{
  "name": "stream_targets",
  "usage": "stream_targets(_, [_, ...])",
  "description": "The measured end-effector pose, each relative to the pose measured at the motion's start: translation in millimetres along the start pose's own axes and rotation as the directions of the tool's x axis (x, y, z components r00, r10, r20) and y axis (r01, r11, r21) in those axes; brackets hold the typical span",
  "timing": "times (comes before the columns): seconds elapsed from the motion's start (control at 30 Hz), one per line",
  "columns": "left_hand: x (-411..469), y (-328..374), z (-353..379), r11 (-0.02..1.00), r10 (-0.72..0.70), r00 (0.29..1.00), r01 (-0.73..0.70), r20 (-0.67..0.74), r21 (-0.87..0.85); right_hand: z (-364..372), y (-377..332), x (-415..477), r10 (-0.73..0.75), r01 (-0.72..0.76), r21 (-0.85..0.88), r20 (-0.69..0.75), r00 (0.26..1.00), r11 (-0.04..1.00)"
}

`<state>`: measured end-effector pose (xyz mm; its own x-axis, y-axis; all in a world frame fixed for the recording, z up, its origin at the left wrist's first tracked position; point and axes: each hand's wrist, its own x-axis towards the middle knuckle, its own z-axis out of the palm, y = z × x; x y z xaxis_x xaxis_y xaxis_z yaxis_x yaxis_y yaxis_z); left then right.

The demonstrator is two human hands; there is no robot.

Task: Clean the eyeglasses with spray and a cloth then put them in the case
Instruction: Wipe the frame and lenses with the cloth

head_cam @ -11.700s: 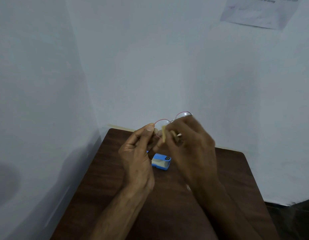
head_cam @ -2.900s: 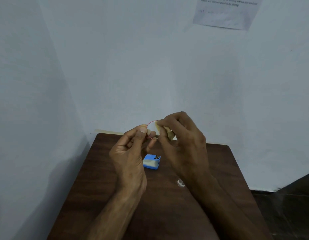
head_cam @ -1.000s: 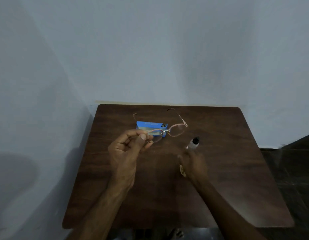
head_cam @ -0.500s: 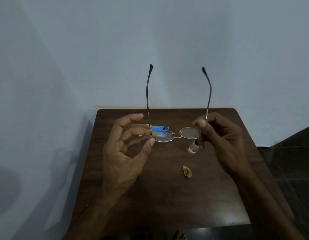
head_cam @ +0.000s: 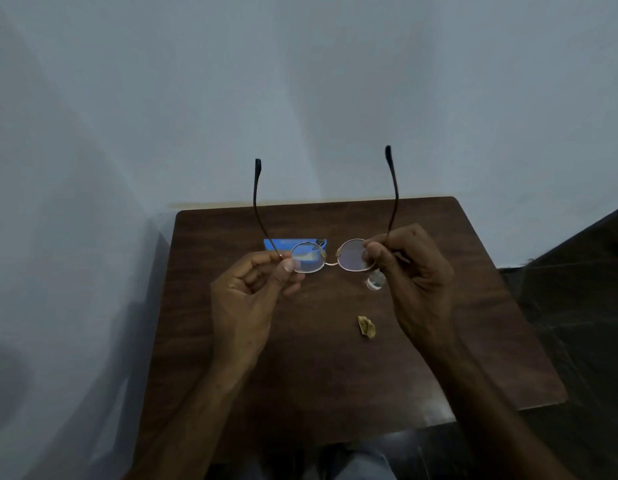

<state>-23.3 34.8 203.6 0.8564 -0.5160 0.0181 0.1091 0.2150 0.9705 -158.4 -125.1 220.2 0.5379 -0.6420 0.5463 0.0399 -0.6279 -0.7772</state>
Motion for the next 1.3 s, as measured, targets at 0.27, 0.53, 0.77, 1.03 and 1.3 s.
stream_targets(0.27, [4,-26,17,0.999,-0.002,0.994,0.006,-0.108,0.035,-39,94,-6,0.288,-0.291,-0.064,-0.043,0.957,0.955])
stream_targets(0.53, [5,-46,28,0.99,0.012,0.979,0.017,-0.204,0.141,-6,255,-46,0.581,-0.485,-0.389,0.18,0.794,0.783])
stream_targets(0.77, [5,-55,45,0.988,0.023,0.963,0.019,-0.267,0.155,4,270,-47,0.583,-0.537,-0.241,0.204,0.787,0.809])
stream_targets(1.03, [14,-46,56,0.996,0.037,0.933,-0.004,-0.357,0.092,-34,153,3,0.586,-0.767,0.501,0.503,0.635,0.401])
stream_targets(1.3, [9,-27,59,0.991,0.084,0.926,-0.04,-0.368,0.125,-53,80,27,0.294,-0.839,0.537,0.79,0.538,0.09])
